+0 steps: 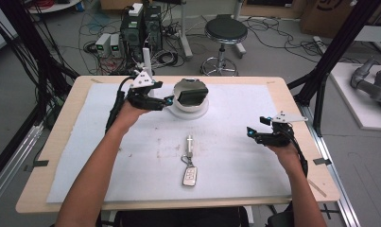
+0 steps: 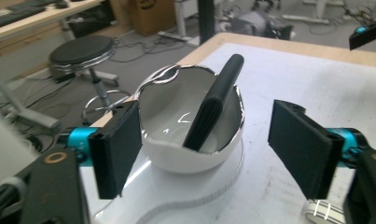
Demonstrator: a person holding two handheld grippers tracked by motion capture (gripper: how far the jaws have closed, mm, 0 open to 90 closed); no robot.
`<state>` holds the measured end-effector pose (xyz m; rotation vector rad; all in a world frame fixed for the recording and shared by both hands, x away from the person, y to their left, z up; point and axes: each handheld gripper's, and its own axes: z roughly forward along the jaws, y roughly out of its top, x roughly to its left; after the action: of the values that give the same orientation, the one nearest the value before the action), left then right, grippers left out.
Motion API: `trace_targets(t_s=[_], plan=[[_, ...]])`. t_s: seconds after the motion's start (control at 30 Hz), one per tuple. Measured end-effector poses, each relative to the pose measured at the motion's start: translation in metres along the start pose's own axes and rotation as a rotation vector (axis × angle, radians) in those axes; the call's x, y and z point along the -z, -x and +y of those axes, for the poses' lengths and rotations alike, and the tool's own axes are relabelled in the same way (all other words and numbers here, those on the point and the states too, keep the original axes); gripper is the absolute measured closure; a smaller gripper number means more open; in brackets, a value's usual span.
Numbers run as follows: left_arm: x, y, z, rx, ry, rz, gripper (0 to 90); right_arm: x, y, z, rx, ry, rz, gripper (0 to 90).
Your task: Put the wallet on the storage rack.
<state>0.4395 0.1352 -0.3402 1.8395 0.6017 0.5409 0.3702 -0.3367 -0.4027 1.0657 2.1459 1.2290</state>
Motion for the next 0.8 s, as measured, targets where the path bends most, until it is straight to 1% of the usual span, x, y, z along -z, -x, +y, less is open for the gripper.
trace_targets(t_s=[0.03,0.07,0.1,0.17,0.2,0.23,0.33,0.4,0.47,0.53,0.57,0.63,0.73,0.8], plan=[[0.006,0.001,-0.003,0.031,0.019,0.02,24.3,0.0,0.001,0.0,-0.005,0.0,-0.004,23.3],[0.01,0.001,-0.006,0.048,0.032,0.032,23.7,0.0,0.001,0.0,-0.011,-0.001,-0.005,22.9],[0.015,0.002,-0.01,0.075,0.045,0.05,22.9,0.0,0.001,0.0,-0.017,-0.005,-0.006,22.7],[0.023,0.005,-0.018,0.106,0.062,0.074,21.1,-0.001,0.0,-0.001,-0.016,-0.011,-0.01,22.0],[0.025,0.005,-0.022,0.116,0.063,0.084,21.1,-0.002,0.0,0.0,-0.023,-0.011,-0.007,22.0],[0.029,0.007,-0.028,0.141,0.065,0.104,21.1,-0.002,-0.001,0.0,-0.023,-0.011,-0.009,22.0],[0.038,0.008,-0.041,0.193,0.066,0.128,21.0,-0.004,-0.002,0.001,-0.031,-0.011,-0.017,21.6],[0.043,0.009,-0.05,0.21,0.072,0.134,21.0,-0.004,-0.002,0.001,-0.033,-0.01,-0.02,21.5],[0.049,0.01,-0.058,0.221,0.066,0.137,21.0,-0.004,-0.002,0.001,-0.032,-0.009,-0.018,21.5],[0.052,0.011,-0.064,0.232,0.06,0.14,21.0,-0.005,-0.002,0.0,-0.041,-0.005,-0.018,21.5],[0.053,0.011,-0.065,0.234,0.059,0.137,21.1,-0.006,-0.003,-0.001,-0.05,-0.008,-0.021,21.5],[0.056,0.012,-0.069,0.231,0.054,0.154,21.0,-0.008,-0.004,-0.001,-0.044,-0.009,-0.02,21.5],[0.059,0.013,-0.072,0.246,0.059,0.17,21.1,-0.008,-0.006,-0.002,-0.043,-0.012,-0.021,21.5],[0.061,0.013,-0.073,0.251,0.061,0.171,21.1,-0.006,-0.006,-0.002,-0.045,-0.006,-0.023,21.5]])
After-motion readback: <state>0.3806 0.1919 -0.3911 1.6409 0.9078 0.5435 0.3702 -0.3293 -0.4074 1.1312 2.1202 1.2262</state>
